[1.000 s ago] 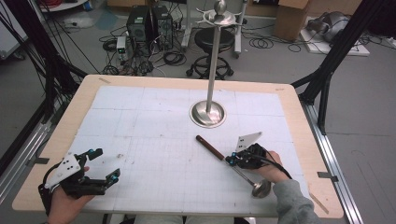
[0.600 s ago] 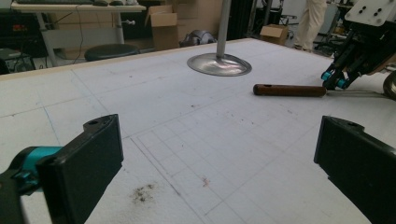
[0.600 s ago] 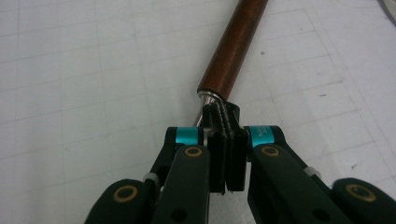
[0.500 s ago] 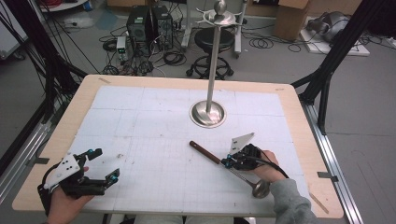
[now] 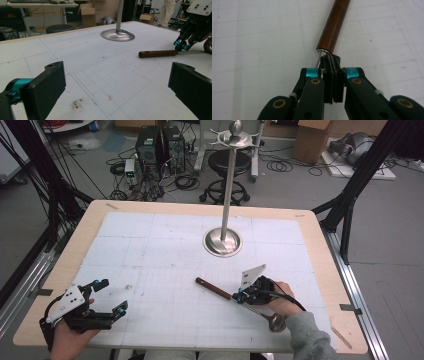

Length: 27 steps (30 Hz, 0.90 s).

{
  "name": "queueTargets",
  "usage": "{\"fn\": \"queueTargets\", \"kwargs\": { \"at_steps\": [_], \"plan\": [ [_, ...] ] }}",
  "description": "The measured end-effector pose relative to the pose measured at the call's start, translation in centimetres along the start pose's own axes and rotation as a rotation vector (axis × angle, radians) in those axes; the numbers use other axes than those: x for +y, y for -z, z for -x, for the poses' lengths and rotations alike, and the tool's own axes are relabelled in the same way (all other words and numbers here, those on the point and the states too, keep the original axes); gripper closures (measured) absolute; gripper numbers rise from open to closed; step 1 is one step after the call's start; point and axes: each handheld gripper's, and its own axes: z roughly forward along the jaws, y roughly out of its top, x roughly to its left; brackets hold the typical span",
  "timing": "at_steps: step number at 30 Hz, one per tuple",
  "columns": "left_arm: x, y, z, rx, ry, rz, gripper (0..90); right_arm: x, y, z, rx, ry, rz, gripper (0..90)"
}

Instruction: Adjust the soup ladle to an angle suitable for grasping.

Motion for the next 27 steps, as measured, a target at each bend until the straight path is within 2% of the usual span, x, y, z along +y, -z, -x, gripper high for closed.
{"fn": "queueTargets", "kwargs": {
  "at_steps": [11, 20, 27],
  "plan": [
    [0.0, 0.0, 0.0, -0.002, -0.001, -0.001, 1.8, 0.8, -0.3, -0.7, 0.037, 0.049, -0.024, 90.0],
    [0.0, 0.0, 0.0, -0.001, 0.000, 0.000, 1.8, 1.0, -0.4, -1.0, 0.089, 0.067, -0.028, 90.0],
    [0.0, 0.0, 0.0, -0.001, 0.000, -0.001, 1.8, 1.2, -0.4, -1.3, 0.107, 0.072, -0.036, 90.0]
  ]
}}
